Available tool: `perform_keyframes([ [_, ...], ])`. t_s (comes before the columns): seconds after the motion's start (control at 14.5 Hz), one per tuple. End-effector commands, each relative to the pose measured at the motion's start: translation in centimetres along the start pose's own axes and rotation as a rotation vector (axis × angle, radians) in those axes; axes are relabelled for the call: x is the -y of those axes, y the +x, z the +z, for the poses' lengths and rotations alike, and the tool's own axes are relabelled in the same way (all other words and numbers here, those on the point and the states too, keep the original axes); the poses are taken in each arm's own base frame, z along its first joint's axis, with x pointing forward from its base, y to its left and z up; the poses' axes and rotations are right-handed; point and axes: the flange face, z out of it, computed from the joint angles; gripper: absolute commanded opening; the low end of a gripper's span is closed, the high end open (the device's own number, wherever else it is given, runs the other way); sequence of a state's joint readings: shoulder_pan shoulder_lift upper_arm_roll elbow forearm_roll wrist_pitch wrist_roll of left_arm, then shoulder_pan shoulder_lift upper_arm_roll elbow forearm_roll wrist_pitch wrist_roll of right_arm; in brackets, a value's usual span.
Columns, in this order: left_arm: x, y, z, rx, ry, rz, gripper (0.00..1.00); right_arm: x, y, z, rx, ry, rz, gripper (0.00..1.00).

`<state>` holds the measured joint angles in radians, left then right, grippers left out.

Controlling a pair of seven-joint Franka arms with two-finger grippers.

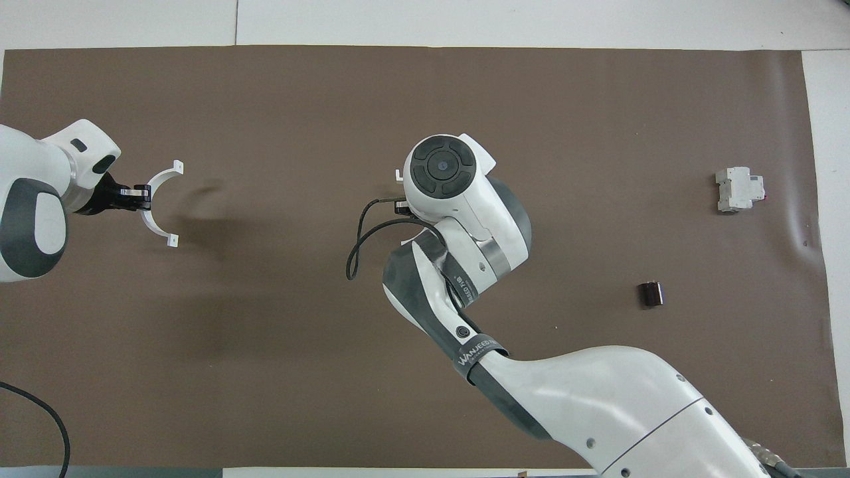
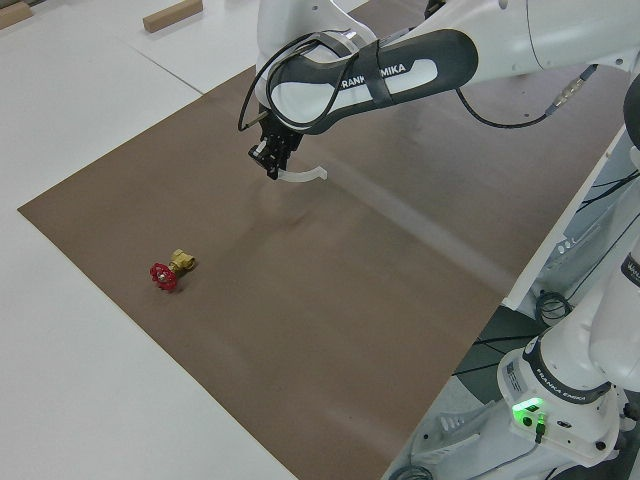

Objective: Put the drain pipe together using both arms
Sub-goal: 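Carry the white clamp half with the right gripper to the table center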

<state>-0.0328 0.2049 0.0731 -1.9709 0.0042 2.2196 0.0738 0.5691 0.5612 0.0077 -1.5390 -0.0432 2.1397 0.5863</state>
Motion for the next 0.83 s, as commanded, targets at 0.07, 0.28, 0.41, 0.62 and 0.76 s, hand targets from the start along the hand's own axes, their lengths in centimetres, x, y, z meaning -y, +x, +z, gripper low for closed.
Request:
perform_keyframes([
  [0.07,0.2,-0.9,-1.1,0.016,-0.012,-0.029,0.00,0.4,0.6,1.4,-0.007,-0.015,0.045,0.04],
  [0.28,0.2,-1.0,-2.1,0.014,-0.012,-0.030,0.00,0.5,0.5,2.2,-0.020,-0.021,0.099,0.05],
  [0.41,0.1,-0.7,-2.9,0.029,-0.011,-0.035,0.00,0.8,0.2,2.4,-0.027,-0.039,0.076,0.06],
  [0.62,-1.0,-0.1,-3.3,0.022,-0.005,-0.066,0.00,0.7,0.2,2.5,-0.023,-0.042,-0.011,0.11],
  [0.76,-2.9,0.1,-3.5,0.020,-0.003,-0.035,0.00,0.8,0.2,2.6,-0.028,-0.039,-0.022,0.13],
])
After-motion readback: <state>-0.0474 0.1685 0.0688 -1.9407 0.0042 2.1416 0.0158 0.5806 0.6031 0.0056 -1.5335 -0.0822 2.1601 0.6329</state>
